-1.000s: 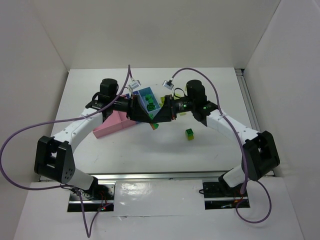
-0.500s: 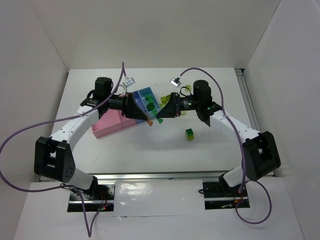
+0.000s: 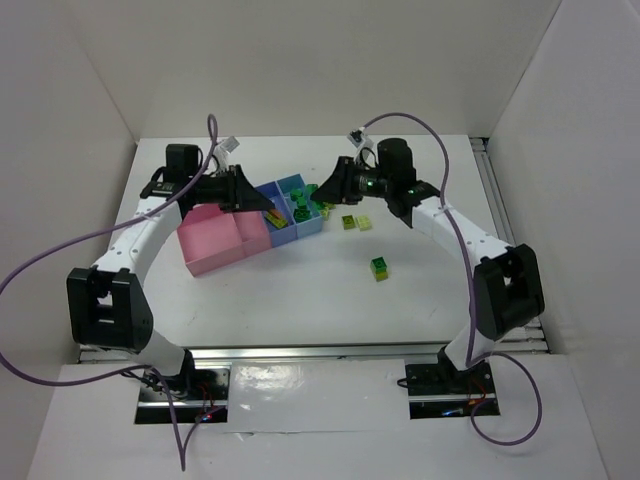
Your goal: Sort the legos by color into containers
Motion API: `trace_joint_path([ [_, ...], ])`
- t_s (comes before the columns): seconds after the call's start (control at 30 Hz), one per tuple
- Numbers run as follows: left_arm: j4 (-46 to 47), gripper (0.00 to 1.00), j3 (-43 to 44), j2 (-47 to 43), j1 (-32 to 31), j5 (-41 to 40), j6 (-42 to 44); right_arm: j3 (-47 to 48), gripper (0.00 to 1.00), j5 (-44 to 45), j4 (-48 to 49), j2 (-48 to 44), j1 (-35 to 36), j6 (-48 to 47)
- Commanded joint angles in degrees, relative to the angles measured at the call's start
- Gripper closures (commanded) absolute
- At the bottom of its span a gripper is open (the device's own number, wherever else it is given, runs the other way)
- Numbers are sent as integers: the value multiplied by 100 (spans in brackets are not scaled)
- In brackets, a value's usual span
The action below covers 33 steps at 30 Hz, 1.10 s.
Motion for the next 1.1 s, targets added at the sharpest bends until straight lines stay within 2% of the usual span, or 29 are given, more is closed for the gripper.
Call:
trace_joint_path([
  [0.0, -839, 100, 406, 106, 132, -2621, -383, 715, 81, 1637, -848, 327, 115, -394],
  [0.1, -1076, 100, 475, 36, 80, -3961, -656, 1137, 81, 2323, -998, 722, 237, -525],
  [0.23, -1156, 100, 529, 36, -192, -5026, -823, 1751, 81, 2834, -1444, 1320, 360, -744],
  [0.33, -1156, 100, 529, 159, -298, -5467, -937, 2131, 80, 3386, -1612, 1654, 562, -1008],
  [0.53, -761, 100, 283, 335, -412, -6188, -1061, 2632, 77, 3388, -1780, 2243, 747, -1202],
  [0.7, -786, 100, 449, 712, -483, -6251, -1113, 2844, 77, 3283, -1780, 2621, 747, -1255],
  [0.77, -840, 87, 563, 836, -544, -6251, -1113, 3001, 74, 3283, -1780, 2788, 747, -1255],
  [0.83, -893, 67, 634, 924, -606, -6303, -1113, 3107, 67, 3283, -1780, 2964, 747, -1255],
  [0.87, -971, 43, 695, 976, -606, -6304, -1113, 3168, 59, 3283, -1780, 3034, 747, -1255],
  [0.9, -972, 30, 757, 977, -606, -6365, -1113, 3343, 55, 3204, -1832, 3087, 747, -1255],
  [0.97, -972, 16, 757, 977, -606, -6365, -1113, 3511, 44, 3151, -1895, 3202, 747, -1308],
  [1.0, -972, 5, 809, 977, -606, -6313, -1113, 3660, 31, 3151, -1955, 3272, 747, -1308],
  [1.07, -1024, 0, 810, 977, -659, -6313, -1061, 3775, 26, 3151, -2026, 3272, 747, -1360],
])
